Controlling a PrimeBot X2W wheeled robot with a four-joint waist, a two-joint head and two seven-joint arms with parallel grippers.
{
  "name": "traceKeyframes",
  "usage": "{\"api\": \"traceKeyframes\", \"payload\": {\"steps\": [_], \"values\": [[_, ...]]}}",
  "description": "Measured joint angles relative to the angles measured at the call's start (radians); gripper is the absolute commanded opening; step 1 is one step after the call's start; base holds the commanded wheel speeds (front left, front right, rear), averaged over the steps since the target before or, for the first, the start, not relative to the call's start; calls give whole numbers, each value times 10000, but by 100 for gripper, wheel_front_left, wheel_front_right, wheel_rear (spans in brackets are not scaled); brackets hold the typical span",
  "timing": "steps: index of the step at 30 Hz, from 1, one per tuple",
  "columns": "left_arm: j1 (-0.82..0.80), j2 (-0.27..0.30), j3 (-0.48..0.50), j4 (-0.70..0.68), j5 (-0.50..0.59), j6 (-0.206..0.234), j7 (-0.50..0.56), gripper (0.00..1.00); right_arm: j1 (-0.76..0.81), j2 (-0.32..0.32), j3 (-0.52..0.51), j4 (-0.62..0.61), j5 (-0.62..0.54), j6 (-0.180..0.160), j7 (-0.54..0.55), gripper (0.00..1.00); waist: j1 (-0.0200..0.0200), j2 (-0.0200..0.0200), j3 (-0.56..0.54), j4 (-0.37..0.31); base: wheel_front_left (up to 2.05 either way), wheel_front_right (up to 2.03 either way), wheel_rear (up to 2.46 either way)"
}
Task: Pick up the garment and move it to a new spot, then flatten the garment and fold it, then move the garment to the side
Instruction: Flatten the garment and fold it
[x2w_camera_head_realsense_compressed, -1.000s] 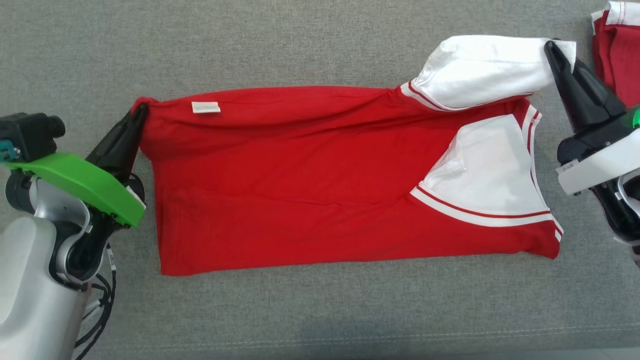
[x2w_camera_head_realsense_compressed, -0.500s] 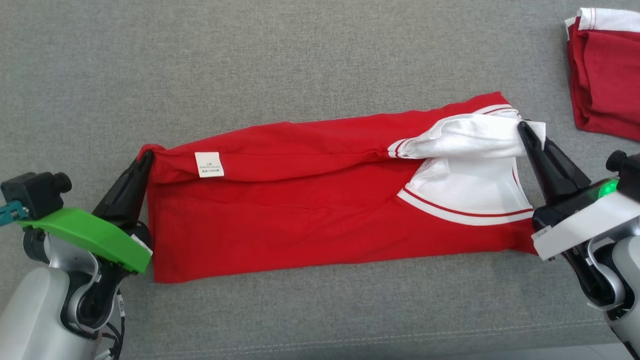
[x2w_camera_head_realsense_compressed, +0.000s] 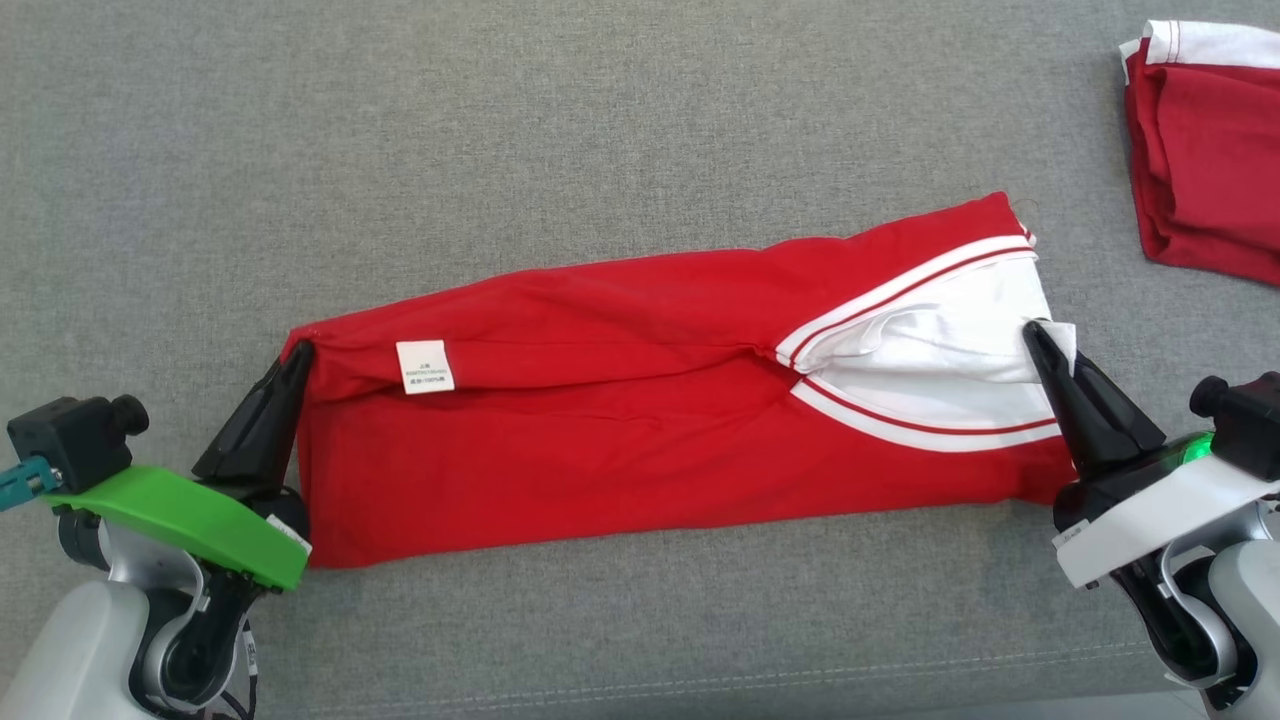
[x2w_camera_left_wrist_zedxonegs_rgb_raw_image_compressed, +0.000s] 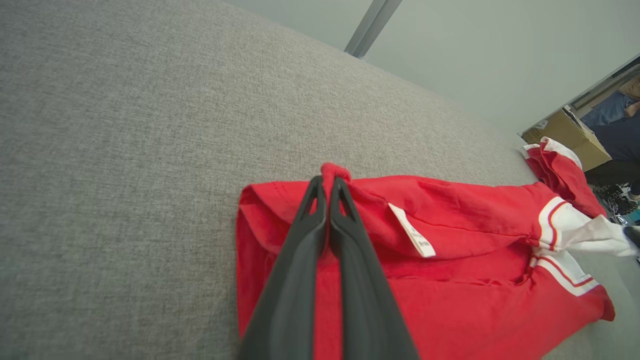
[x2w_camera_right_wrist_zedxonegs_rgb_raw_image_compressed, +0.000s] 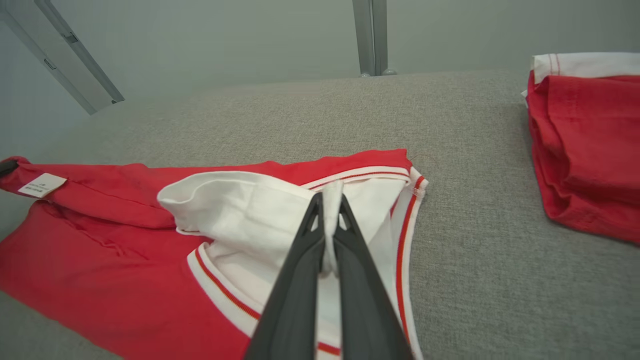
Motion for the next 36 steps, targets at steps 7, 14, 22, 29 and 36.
{"api": "traceKeyframes", "payload": {"steps": [7, 14, 22, 29, 36], "values": [[230, -38, 40, -224, -84, 0, -176, 0, 152, -232, 58, 79, -109, -90, 0, 0, 0, 0, -31, -12, 0, 0, 0], [696, 21, -98, -113, -96, 4, -38, 100, 500, -598, 247, 368, -190, -171, 435, 100, 0, 0, -136, 104, 0, 0, 0], [907, 52, -201, -19, 42, 199, 31, 100, 506, -945, 88, 96, -50, -169, 865, 100, 0, 0, -330, 201, 0, 0, 0], [955, 550, 681, -163, 497, 909, -497, 100, 407, -1112, -483, -247, 437, -290, 1310, 100, 1, 0, -492, 283, 0, 0, 0], [928, 646, 713, -842, 1505, 1298, -1133, 100, 291, -1154, -828, 560, 1106, -453, 2042, 100, 1, 0, -531, 559, 0, 0, 0]]}}
